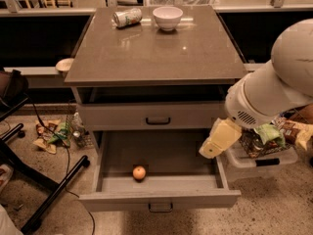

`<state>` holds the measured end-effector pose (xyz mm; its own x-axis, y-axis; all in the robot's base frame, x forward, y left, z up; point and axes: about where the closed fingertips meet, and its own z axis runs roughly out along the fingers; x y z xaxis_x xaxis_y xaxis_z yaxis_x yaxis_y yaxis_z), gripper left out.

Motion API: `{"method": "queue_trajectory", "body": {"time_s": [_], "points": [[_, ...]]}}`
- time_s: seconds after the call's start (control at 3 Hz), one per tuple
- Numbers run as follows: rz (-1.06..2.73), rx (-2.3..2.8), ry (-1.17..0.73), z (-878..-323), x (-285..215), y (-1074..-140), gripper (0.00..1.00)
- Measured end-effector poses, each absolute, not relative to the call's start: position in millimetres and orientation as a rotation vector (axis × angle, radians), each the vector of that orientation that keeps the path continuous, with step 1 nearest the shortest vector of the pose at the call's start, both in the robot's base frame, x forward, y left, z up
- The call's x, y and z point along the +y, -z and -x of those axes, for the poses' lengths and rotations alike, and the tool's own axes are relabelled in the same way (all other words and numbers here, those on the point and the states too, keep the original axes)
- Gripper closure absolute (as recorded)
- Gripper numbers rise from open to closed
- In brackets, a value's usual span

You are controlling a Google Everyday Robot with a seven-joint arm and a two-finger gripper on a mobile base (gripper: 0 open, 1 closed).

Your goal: Pick orange from middle drawer and place on counter

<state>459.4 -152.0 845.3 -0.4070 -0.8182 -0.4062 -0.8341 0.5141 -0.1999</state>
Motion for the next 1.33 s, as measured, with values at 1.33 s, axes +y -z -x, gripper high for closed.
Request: {"method": "queue_trajectory", "body": {"time_s": [1.33], "points": [[1.153,2.358,-0.397,-487,-111,-685,0.0]]}}
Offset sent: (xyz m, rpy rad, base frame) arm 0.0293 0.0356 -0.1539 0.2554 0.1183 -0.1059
